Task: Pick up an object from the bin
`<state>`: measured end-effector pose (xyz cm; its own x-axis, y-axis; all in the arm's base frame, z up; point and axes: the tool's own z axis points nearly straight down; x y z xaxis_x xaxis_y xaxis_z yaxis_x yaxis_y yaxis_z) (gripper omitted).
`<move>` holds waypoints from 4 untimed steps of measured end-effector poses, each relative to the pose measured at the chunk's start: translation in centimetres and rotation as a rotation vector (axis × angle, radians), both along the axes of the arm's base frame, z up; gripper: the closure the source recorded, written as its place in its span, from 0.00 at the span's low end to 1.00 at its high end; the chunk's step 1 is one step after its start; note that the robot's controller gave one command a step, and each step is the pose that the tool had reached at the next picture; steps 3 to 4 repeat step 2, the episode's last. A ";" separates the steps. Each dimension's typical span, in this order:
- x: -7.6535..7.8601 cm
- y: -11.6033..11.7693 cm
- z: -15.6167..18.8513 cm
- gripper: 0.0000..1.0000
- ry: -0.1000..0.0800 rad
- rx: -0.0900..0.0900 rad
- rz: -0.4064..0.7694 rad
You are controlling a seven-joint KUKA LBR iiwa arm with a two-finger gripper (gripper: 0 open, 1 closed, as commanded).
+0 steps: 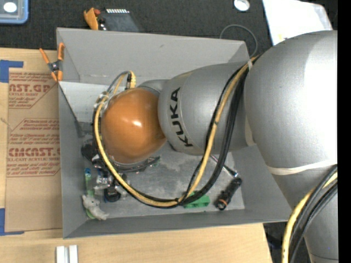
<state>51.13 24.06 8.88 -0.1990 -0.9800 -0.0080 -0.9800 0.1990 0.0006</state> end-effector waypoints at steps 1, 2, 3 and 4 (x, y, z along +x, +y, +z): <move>-0.1 0.0 3.0 1.00 0.003 0.000 0.000; -0.1 0.1 6.2 1.00 0.003 0.001 -0.001; -0.1 0.1 6.2 1.00 0.003 0.001 -0.001; -0.1 0.1 6.2 1.00 0.003 0.001 -0.001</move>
Offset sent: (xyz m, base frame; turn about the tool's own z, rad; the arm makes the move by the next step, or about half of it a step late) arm -0.0007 0.0002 0.0739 0.0004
